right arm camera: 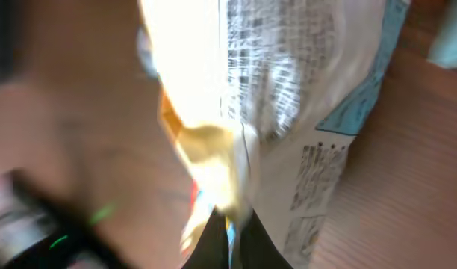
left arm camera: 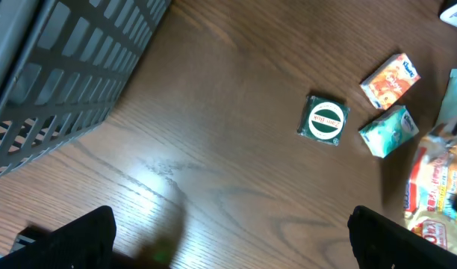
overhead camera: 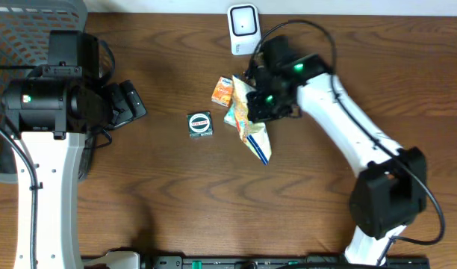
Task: Scan the item barcode
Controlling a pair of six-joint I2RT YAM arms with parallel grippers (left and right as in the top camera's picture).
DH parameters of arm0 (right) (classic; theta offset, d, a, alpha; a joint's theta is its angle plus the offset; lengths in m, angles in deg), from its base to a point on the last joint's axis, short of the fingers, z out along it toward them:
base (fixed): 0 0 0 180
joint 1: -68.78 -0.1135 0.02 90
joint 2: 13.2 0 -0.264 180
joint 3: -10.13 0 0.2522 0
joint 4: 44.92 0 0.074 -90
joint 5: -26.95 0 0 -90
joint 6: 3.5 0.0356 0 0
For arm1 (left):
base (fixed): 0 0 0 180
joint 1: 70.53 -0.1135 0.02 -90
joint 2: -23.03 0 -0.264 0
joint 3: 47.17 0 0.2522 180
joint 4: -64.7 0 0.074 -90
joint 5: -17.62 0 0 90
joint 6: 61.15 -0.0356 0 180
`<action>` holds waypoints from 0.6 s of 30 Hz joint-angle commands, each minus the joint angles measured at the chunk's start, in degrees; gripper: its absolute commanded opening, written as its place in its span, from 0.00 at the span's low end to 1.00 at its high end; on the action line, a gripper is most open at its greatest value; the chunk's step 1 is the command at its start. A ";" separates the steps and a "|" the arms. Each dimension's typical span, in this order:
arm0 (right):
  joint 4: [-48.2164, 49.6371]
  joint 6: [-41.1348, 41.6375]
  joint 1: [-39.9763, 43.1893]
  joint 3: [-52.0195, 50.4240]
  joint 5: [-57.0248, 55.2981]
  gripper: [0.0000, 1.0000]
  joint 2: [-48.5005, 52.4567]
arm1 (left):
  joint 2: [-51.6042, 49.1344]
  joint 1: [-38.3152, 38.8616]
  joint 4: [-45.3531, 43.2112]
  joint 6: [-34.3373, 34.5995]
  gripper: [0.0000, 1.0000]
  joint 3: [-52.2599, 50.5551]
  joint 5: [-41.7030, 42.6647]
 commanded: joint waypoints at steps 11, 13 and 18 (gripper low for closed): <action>14.08 -3.39 15.69 -25.55 23.34 0.01 0.11 | -0.24 -0.28 0.11 0.24 0.97 -0.11 -0.48; 12.72 -3.41 16.57 -25.22 20.39 0.02 0.00 | -0.24 -0.28 0.11 0.24 0.98 -0.11 -0.48; 11.80 -3.43 15.74 -22.88 17.79 0.36 -0.68 | -0.24 -0.28 0.11 0.24 0.98 -0.11 -0.48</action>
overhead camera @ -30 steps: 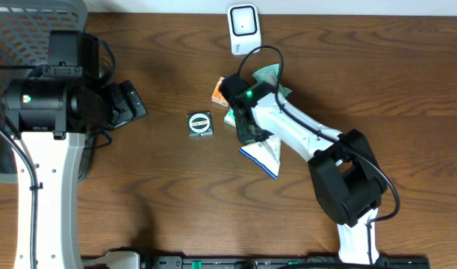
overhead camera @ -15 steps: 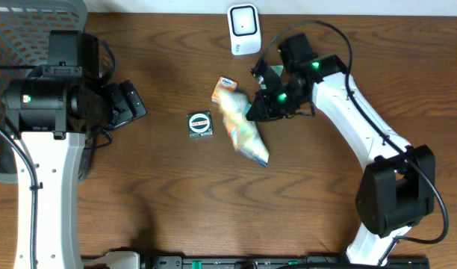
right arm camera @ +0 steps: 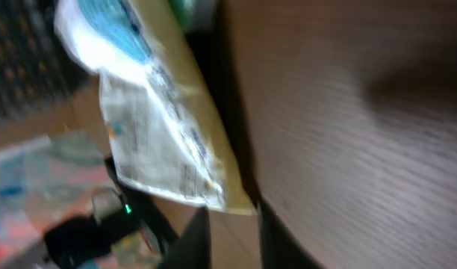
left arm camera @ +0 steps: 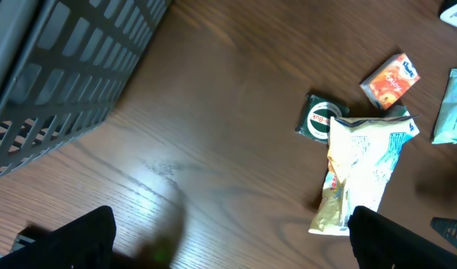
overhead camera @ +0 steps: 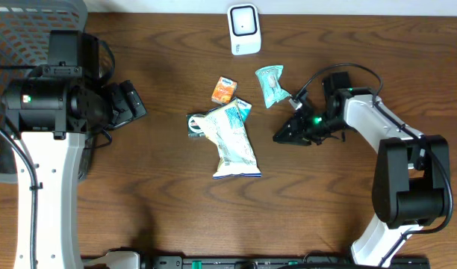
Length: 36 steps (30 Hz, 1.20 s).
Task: Scan the item barcode
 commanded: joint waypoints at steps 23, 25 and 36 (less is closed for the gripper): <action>20.09 5.95 -19.04 2.40 -10.88 0.74 9.11 | -0.24 -0.28 0.11 0.24 0.98 -0.11 -0.48; 21.00 6.01 -19.23 2.40 -8.66 0.52 10.71 | -0.24 -0.28 0.11 0.24 0.97 -0.11 -0.48; 19.65 6.95 -17.46 3.19 -9.29 0.01 7.56 | -0.24 -0.28 0.11 0.24 0.98 -0.11 -0.48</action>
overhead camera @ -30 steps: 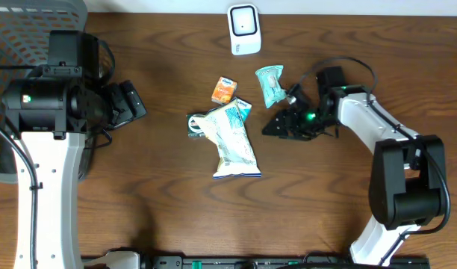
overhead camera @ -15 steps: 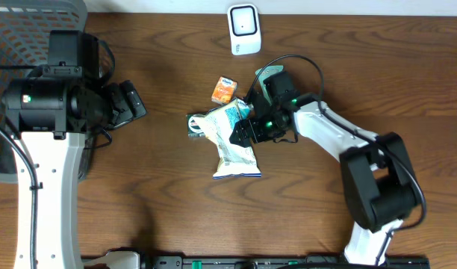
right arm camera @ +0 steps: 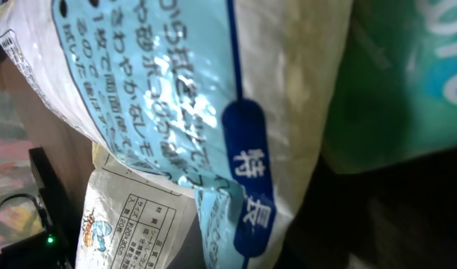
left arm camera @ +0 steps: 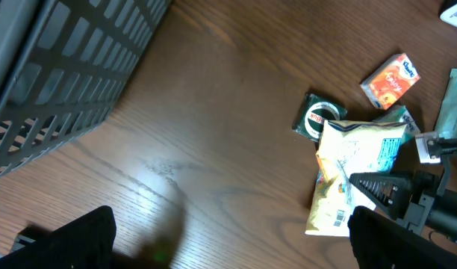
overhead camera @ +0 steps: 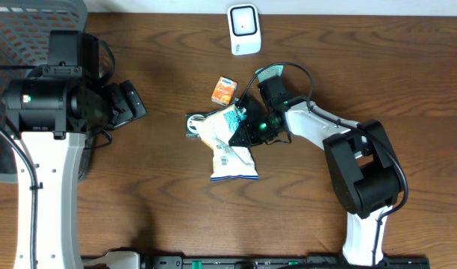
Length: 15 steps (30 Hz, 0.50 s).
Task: Scan the item barcode
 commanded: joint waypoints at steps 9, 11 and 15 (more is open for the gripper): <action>-10.43 -0.20 5.25 1.62 -28.48 0.01 -22.71 | -0.24 -0.28 0.07 0.24 0.97 -0.11 -0.50; -12.09 -0.33 5.22 1.60 -35.93 0.01 -26.51 | -0.24 -0.28 0.09 0.24 0.98 -0.11 -0.50; -15.85 -0.31 4.15 1.60 -56.85 0.01 -30.27 | -0.24 -0.28 0.09 0.24 0.98 -0.11 -0.50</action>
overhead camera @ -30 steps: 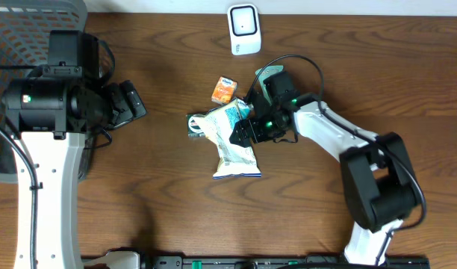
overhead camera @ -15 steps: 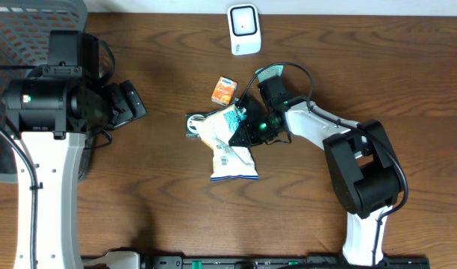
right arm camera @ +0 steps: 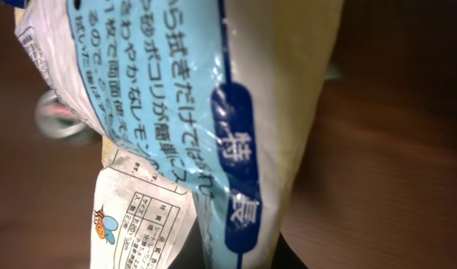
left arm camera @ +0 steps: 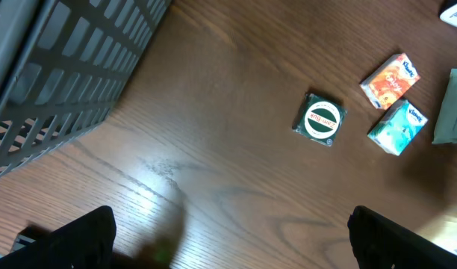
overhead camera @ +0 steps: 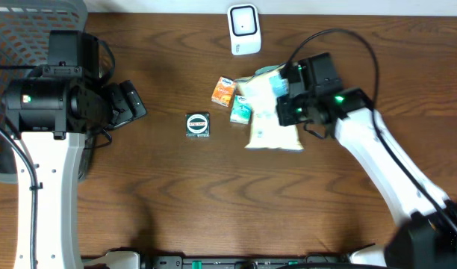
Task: Scan the item barcode
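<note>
A pale yellow and blue snack bag hangs right of the small packets, its printed back filling the right wrist view. My right gripper is shut on the bag's upper edge. The white scanner stands at the table's far edge, above and left of the bag. At the left my left gripper stays open over bare wood, and its dark fingertips show at the bottom corners of the left wrist view.
A green round tin, an orange packet and a small teal packet lie left of the bag. A teal pouch shows behind it. A grey mesh basket fills the far left corner.
The bag lay on the table beside the tin, with my right gripper on its edge. It now hangs farther right in that gripper, and the small teal packet is uncovered. My left arm is unchanged.
First my right gripper held the bag over the small packets near the scanner. Then the bag lay flat by the green tin with the gripper off to the right. Then the gripper was back at the bag's edge, and now it holds the bag right of the packets.
</note>
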Controlling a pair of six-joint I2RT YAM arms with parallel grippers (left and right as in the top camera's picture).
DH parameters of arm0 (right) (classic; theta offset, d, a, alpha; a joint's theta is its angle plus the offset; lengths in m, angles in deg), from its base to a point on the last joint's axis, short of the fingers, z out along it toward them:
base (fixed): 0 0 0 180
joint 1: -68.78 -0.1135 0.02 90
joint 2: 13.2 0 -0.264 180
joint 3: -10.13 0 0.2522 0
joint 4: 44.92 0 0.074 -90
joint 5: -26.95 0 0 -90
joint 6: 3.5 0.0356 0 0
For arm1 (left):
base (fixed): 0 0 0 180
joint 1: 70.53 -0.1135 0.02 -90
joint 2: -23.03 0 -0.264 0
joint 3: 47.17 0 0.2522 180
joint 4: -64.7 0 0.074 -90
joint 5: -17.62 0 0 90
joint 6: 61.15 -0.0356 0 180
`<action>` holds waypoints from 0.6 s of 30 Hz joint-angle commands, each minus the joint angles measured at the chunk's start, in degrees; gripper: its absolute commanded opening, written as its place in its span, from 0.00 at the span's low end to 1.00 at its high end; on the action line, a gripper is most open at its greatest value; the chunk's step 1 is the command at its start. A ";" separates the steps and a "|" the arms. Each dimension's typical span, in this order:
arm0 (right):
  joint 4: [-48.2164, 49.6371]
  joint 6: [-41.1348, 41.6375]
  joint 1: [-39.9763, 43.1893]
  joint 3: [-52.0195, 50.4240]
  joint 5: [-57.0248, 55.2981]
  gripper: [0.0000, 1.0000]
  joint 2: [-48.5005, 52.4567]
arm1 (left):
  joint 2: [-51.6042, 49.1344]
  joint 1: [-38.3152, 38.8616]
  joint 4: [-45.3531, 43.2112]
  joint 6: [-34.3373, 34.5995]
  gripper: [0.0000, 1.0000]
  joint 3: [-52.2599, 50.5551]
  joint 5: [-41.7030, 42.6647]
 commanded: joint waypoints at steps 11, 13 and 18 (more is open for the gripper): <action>-2.43 0.31 -3.37 -1.38 -60.76 0.01 6.78 | -0.24 -0.28 0.09 0.24 0.98 -0.11 -0.48; -2.67 0.26 -3.74 -1.38 -62.75 0.01 9.55 | -0.24 -0.28 0.09 0.24 0.98 -0.11 -0.48; -3.23 -3.58 -6.69 -1.38 -62.99 0.01 16.35 | -0.24 -0.28 0.09 0.24 0.98 -0.11 -0.48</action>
